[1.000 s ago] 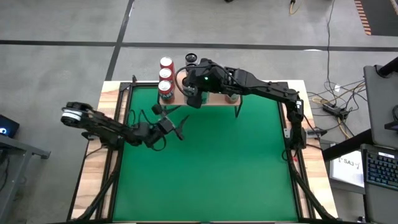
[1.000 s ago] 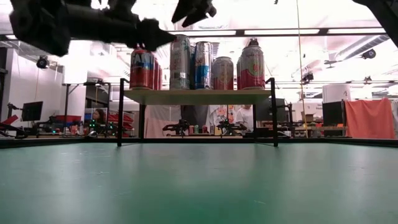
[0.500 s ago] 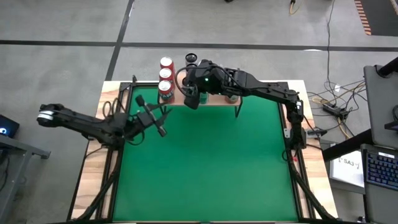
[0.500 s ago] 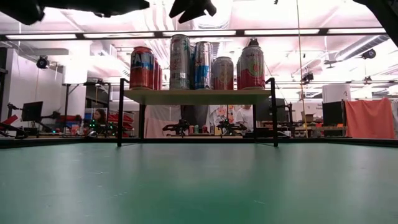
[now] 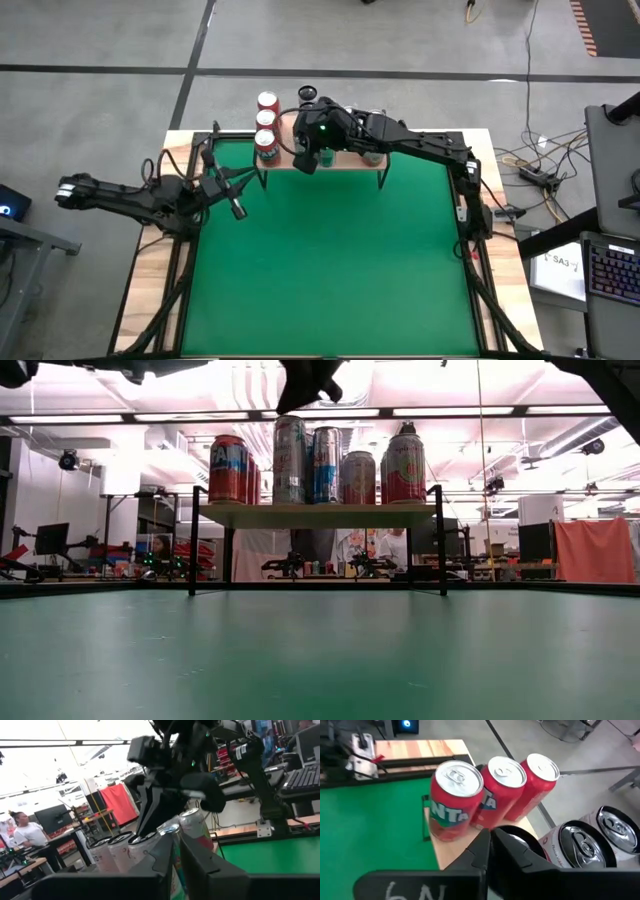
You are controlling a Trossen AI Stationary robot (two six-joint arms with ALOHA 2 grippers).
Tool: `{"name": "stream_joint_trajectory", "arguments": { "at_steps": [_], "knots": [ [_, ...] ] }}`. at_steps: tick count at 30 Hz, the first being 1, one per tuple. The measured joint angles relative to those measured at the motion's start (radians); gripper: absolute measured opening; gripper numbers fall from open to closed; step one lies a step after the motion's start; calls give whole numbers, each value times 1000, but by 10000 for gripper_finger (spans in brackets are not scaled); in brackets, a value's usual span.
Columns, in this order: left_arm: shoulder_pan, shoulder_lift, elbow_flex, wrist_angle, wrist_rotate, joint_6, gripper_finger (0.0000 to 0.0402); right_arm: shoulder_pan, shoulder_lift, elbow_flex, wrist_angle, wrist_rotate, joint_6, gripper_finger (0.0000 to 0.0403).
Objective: Place canned beverage on shelf
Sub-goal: Put the white soda can on the shelf aligned with other white soda cans on the shelf
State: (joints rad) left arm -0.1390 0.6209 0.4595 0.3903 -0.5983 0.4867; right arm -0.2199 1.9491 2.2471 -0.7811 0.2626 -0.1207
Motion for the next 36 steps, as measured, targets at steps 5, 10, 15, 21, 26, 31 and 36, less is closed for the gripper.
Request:
{"name": "stream_joint_trajectory", "arguments": {
  "at_steps": [5, 10, 15, 21, 26, 31, 36],
  "knots": [
    [0, -15, 0, -14, 0, 0, 13, -10, 11, -1, -3, 0, -2, 9],
    [0, -9, 0, -18, 0, 0, 13, -11, 11, -2, -14, 0, -3, 9],
    [0, -1, 0, -18, 0, 1, 13, -12, 9, -2, -44, 4, -2, 9],
    [0, -1, 0, -18, -1, 1, 13, -12, 9, -2, -46, 4, -8, 9],
    [0, -1, 0, -18, -1, 1, 13, -12, 9, -2, -49, 3, -12, 9],
    [0, -1, 0, -18, -3, 1, 13, -12, 9, -2, -51, 3, -12, 9],
    [0, -1, 0, -23, -4, 1, 13, -12, 9, -2, -51, 3, -11, 9]
  ]
}}
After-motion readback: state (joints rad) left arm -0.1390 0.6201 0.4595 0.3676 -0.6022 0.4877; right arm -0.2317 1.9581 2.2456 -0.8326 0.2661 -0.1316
